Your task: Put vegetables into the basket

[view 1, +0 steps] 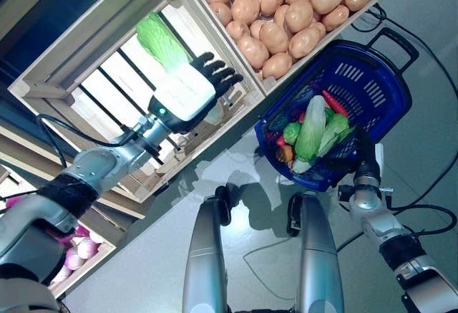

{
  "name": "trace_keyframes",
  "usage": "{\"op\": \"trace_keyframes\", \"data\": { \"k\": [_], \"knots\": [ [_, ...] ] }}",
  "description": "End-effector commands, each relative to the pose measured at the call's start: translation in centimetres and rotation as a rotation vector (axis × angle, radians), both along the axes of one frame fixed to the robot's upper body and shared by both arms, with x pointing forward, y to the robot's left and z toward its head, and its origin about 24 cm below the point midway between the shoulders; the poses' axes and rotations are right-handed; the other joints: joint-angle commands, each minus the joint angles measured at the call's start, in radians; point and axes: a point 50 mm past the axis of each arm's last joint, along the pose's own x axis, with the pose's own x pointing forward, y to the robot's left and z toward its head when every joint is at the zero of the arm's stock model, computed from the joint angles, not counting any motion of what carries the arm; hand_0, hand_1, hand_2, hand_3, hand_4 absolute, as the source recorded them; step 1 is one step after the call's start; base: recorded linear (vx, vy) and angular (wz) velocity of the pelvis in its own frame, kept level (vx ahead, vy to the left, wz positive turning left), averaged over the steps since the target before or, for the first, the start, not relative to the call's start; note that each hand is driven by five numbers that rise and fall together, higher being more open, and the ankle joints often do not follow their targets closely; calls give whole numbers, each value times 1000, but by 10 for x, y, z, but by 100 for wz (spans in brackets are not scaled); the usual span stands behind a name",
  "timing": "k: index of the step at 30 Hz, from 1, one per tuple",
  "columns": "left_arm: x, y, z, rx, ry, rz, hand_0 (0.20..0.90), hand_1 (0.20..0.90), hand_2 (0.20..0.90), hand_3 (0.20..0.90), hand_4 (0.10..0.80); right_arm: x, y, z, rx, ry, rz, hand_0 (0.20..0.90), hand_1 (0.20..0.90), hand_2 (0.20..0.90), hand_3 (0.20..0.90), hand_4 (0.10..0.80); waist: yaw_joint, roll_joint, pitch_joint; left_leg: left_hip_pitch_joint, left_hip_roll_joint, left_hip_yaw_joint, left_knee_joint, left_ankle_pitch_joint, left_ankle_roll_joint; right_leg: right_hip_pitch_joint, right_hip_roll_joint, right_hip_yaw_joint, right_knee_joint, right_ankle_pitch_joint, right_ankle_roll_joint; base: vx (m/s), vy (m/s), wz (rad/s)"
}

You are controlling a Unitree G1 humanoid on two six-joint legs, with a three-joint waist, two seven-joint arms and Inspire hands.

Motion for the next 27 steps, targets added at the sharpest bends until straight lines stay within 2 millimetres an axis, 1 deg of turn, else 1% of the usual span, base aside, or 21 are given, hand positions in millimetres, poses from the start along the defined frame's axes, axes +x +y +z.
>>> {"op": "trace_keyframes", "data": {
  "k": [1, 4, 9, 14, 16, 17, 20, 24, 25, 27],
  "knots": [
    [4, -3, 45, -33, -134, -20, 900, 900, 900, 900, 800, 11, 9, 51, -17, -216, 90, 900, 900, 900, 900, 800, -18, -20, -2, 76, 2, 85, -34, -91, 62, 41, 15, 2, -143, 143, -19, -17, 46, -7],
    [8, 7, 33, -24, -73, 47, 900, 900, 900, 900, 800, 11, 7, 55, -29, -227, 89, 900, 900, 900, 900, 800, -20, -20, -2, 69, 6, 87, -32, -93, 59, 32, 12, 6, -141, 143, -15, -16, 44, -15],
    [11, 22, 23, -20, 2, 158, 900, 900, 900, 900, 800, 11, -1, 64, -38, -249, 75, 900, 900, 900, 900, 800, -20, -17, -2, 52, 11, 86, -20, -96, 58, 22, 10, 13, -141, 142, -11, -15, 21, -4],
    [13, 35, 7, 3, 59, 272, 900, 900, 900, 900, 800, 9, -5, 67, -45, -261, 73, 900, 900, 900, 900, 800, -18, -21, -2, 40, 15, 82, -7, -101, 55, 14, 4, 9, -131, 137, -11, 0, 0, 0],
    [14, 37, 5, 10, 41, 295, 900, 900, 900, 900, 800, 9, -5, 69, -40, -267, 77, 900, 900, 900, 900, 800, -19, -24, -2, 37, 15, 79, -3, -103, 55, 13, 3, 10, -131, 137, -10, 0, 0, 0],
    [16, 43, 5, 11, -1, 338, 900, 900, 900, 900, 800, 9, -6, 72, -42, -278, 76, 900, 900, 900, 900, 800, -19, -28, -2, 30, 16, 76, 2, -104, 54, 9, 2, 10, -132, 139, -9, 0, 0, 0],
    [17, 51, 7, 3, -81, 399, 900, 900, 900, 900, 800, 7, -6, 74, -37, -292, 76, 900, 900, 900, 900, 800, -18, -34, -2, 14, 19, 69, 11, -107, 53, -4, 0, 11, -128, 139, -8, 0, 0, 0],
    [17, 58, 6, 26, -158, 441, 900, 900, 900, 900, 800, 6, -5, 77, -34, -308, 81, 900, 900, 900, 900, 800, -18, -39, -2, 4, 20, 65, 11, -107, 51, -13, 1, 8, -128, 139, -8, 0, 0, 0],
    [16, 61, 7, -8, -172, 452, 900, 900, 900, 900, 800, 5, -5, 77, -31, -308, 92, 900, 900, 900, 900, 800, -19, -41, -2, -2, 20, 64, 15, -108, 51, -19, 1, 8, -124, 137, -8, 0, 0, 0],
    [16, 61, 6, 0, -186, 467, 900, 900, 900, 900, 800, 3, -4, 78, -16, -320, 97, 900, 900, 900, 900, 800, -19, -44, -2, -22, 21, 58, 30, -113, 51, -38, -1, 9, -112, 134, -7, 0, 0, 0]
  ]
}}
